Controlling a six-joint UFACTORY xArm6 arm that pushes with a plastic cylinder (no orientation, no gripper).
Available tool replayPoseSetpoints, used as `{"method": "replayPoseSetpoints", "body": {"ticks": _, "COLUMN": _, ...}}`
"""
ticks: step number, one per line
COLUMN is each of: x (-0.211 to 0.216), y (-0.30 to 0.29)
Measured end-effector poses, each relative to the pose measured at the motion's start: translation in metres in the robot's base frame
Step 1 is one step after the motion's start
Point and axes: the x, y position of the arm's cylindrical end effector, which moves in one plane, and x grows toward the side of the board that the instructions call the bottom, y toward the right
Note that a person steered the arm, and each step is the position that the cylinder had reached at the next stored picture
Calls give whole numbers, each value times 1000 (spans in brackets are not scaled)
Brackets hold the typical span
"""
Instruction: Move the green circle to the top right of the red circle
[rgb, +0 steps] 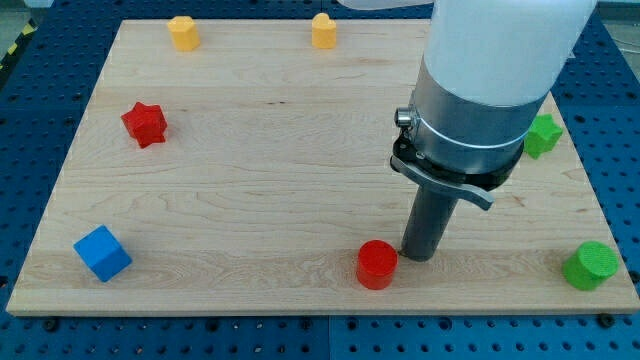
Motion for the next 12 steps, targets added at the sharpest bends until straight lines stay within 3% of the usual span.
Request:
{"method": "replayPoseSetpoints", "body": {"ticks": 6, "x": 0, "y": 25}}
{"method": "replayPoseSetpoints", "body": {"ticks": 9, "x": 46, "y": 47}}
{"method": "replayPoseSetpoints", "body": {"ticks": 12, "x": 49, "y": 79}}
